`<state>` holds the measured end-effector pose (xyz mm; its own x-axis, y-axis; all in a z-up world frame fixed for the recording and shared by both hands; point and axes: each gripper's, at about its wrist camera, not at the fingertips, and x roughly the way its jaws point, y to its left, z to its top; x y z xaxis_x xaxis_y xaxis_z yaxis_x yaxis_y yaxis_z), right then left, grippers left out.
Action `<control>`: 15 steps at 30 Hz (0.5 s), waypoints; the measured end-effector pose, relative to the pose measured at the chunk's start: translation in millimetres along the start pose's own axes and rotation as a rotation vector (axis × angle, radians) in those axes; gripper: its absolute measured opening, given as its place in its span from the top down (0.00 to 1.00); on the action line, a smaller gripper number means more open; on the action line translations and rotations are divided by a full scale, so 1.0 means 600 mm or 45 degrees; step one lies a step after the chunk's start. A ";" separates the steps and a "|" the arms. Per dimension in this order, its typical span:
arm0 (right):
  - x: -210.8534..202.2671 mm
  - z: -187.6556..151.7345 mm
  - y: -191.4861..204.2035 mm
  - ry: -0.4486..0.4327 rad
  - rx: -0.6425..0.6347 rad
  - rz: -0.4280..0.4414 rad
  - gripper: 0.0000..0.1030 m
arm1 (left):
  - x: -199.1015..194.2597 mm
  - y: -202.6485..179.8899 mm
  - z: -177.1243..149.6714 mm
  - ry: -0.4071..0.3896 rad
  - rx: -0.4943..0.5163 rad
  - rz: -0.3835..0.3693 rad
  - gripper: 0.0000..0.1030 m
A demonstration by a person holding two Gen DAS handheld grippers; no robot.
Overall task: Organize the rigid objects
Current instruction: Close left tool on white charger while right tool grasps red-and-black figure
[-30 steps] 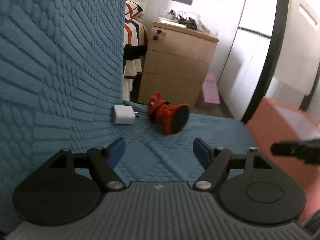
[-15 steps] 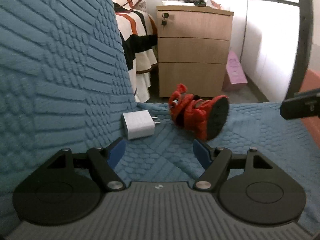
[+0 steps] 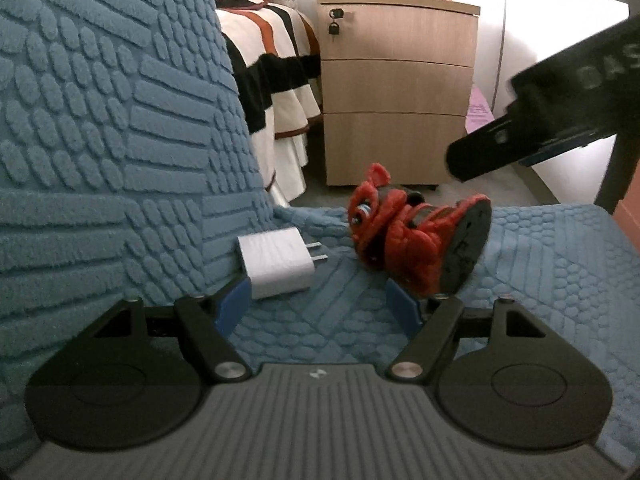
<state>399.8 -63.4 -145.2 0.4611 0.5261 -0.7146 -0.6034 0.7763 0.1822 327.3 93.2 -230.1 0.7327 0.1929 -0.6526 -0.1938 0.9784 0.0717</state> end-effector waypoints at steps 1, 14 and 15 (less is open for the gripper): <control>0.008 0.003 0.001 0.014 0.002 0.011 0.33 | 0.001 0.001 0.002 -0.003 0.010 0.003 0.26; 0.110 0.013 0.027 0.161 -0.023 0.094 0.33 | 0.039 0.022 0.016 0.063 -0.012 0.007 0.32; 0.115 0.009 0.027 0.162 -0.025 0.092 0.34 | 0.041 0.022 0.016 0.064 -0.007 0.009 0.32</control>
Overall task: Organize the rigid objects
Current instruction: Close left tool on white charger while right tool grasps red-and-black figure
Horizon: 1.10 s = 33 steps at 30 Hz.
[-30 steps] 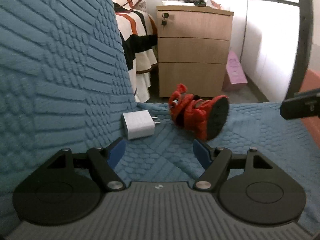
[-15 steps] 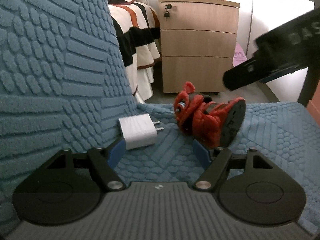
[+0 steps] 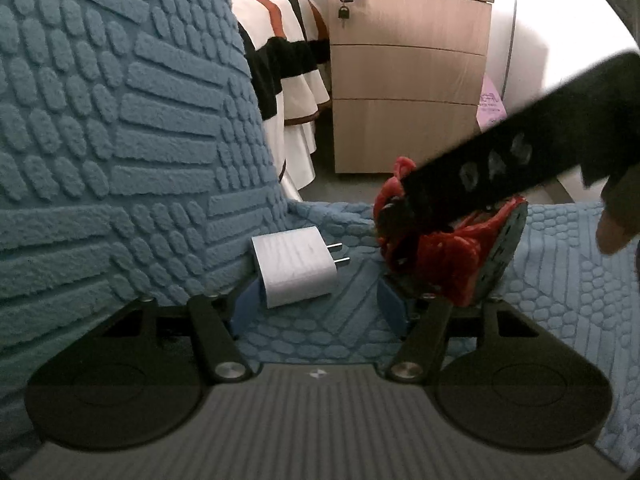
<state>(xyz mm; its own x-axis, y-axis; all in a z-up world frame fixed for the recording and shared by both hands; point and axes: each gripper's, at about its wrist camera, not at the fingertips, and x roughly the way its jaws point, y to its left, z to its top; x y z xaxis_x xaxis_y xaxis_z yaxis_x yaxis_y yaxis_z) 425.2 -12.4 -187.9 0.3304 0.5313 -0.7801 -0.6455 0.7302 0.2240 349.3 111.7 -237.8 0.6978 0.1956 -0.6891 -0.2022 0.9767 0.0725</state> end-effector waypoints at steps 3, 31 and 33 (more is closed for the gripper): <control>0.011 -0.009 -0.010 -0.004 0.069 0.039 0.34 | 0.007 0.002 0.002 0.005 -0.004 -0.001 0.32; -0.101 -0.077 -0.023 -0.095 0.189 -0.072 0.40 | -0.009 0.022 0.009 0.106 -0.222 -0.262 0.39; -0.108 -0.088 -0.012 -0.084 0.155 -0.104 0.40 | -0.025 0.018 0.004 0.108 -0.233 -0.275 0.39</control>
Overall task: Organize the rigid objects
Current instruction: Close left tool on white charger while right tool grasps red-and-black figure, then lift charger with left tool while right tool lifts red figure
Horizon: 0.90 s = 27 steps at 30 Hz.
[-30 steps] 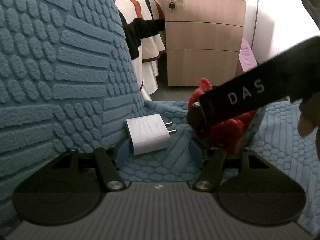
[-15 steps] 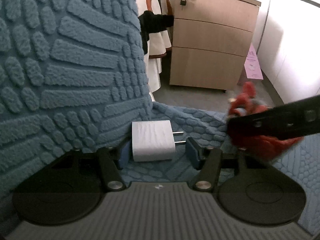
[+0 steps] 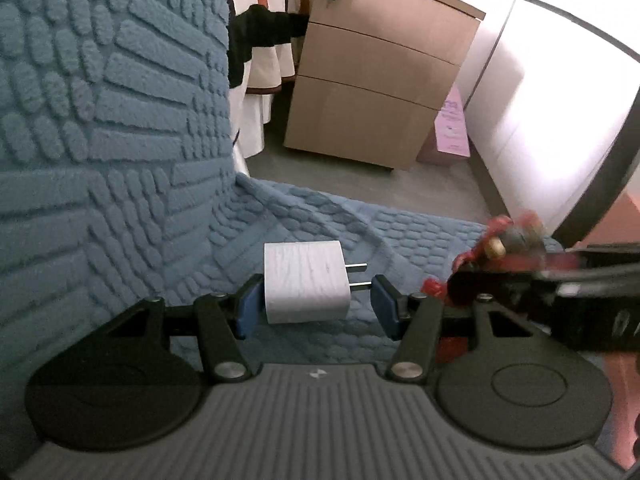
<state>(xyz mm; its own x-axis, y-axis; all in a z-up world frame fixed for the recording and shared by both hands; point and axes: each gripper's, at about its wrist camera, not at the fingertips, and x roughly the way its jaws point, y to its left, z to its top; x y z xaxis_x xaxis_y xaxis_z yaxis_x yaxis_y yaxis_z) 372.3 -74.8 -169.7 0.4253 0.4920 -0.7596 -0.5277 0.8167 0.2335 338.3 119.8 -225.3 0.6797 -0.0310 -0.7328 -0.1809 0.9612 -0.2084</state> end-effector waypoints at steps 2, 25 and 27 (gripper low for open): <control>-0.008 -0.011 0.008 0.009 -0.040 -0.032 0.40 | -0.010 -0.006 -0.007 0.005 -0.003 -0.020 0.39; -0.172 -0.171 0.068 -0.014 -0.219 -0.207 0.40 | -0.131 -0.054 -0.145 0.125 -0.002 -0.127 0.39; -0.188 -0.186 0.067 -0.026 -0.205 -0.211 0.40 | -0.137 -0.056 -0.158 0.141 0.002 -0.125 0.39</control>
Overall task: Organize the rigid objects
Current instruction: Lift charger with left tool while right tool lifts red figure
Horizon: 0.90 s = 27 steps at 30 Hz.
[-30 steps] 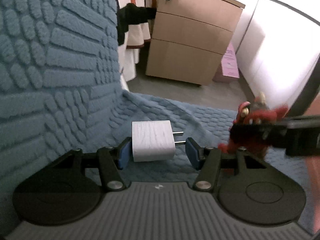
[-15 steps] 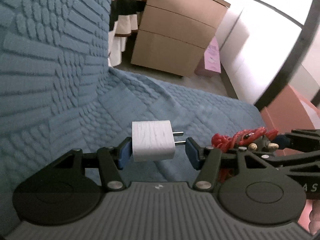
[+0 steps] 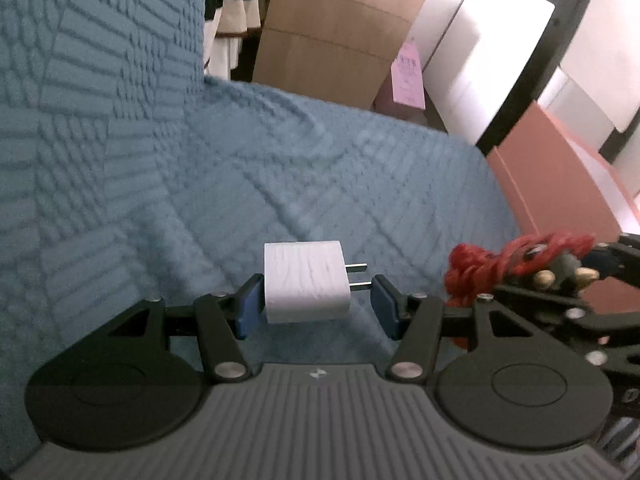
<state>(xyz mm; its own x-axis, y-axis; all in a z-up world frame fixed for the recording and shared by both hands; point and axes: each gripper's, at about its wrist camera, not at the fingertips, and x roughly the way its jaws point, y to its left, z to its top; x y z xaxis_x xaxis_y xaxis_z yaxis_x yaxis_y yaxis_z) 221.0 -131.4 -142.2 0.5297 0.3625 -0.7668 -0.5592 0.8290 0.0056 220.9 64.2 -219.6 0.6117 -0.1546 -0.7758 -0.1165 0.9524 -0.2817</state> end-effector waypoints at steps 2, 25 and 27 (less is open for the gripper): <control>-0.011 -0.015 -0.001 -0.014 0.016 -0.001 0.40 | -0.006 -0.002 -0.009 0.000 -0.005 -0.012 0.39; -0.031 -0.074 -0.036 0.018 0.289 -0.021 0.40 | -0.022 -0.023 -0.035 0.071 -0.052 -0.088 0.32; -0.035 -0.077 -0.045 0.004 0.332 0.022 0.34 | -0.038 -0.023 -0.037 0.054 -0.042 -0.078 0.32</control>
<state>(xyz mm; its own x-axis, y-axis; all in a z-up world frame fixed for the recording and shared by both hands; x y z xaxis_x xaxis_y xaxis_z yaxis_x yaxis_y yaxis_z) 195.5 -181.0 -155.8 0.5191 0.3767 -0.7672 -0.3847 0.9045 0.1838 191.4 48.9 -210.5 0.5846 -0.2239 -0.7798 -0.1061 0.9318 -0.3470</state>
